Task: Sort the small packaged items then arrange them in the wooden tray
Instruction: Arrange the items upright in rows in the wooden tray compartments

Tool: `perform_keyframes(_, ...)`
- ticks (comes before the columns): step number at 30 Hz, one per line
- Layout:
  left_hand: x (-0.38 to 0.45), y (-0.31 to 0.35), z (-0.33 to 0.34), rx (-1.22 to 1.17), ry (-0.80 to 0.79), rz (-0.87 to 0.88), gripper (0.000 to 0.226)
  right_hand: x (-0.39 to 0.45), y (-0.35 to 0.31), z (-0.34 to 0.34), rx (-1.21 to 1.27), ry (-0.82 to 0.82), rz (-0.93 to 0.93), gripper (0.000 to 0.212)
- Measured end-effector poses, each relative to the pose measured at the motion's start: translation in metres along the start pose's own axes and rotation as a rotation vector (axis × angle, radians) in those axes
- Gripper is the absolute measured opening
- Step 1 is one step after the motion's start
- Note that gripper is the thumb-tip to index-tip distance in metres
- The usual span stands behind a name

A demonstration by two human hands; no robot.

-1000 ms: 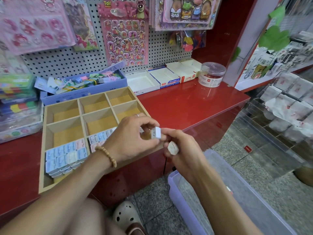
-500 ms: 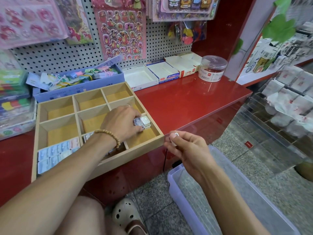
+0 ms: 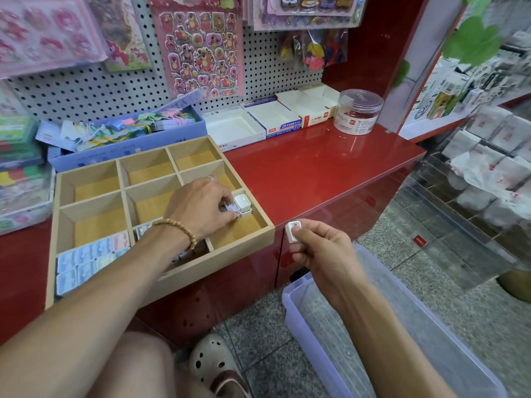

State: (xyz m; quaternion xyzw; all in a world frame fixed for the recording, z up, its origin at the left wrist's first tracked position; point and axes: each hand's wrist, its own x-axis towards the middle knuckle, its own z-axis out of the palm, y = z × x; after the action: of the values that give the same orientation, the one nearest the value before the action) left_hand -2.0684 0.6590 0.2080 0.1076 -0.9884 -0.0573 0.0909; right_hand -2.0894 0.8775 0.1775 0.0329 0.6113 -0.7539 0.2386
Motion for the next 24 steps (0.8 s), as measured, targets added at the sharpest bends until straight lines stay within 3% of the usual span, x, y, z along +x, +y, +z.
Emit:
perform_keyframes(6,-0.001,0.004,-0.002,-0.058,0.012,0.035,0.035,-0.003,-0.006,0.004,0.035,-0.021,0.033,0.006)
perform_keyframes(10,-0.028,0.026,-0.02,-0.529,0.067,0.171,0.036,-0.006,-0.01,0.017,0.085,-0.063,0.046,0.006)
perform_keyframes(14,-0.046,0.047,-0.023,-0.719,0.139,0.16,0.028,-0.013,-0.011,0.032,0.133,-0.124,0.055,0.009)
perform_keyframes(17,-0.047,0.047,-0.028,-0.704,0.185,0.16,0.024,-0.019,-0.015,0.035,0.14,-0.149,0.062,0.012)
perform_keyframes(24,-0.048,0.04,-0.04,-0.499,0.134,0.25,0.024,-0.027,-0.027,0.042,-0.118,-0.174,-0.087,0.014)
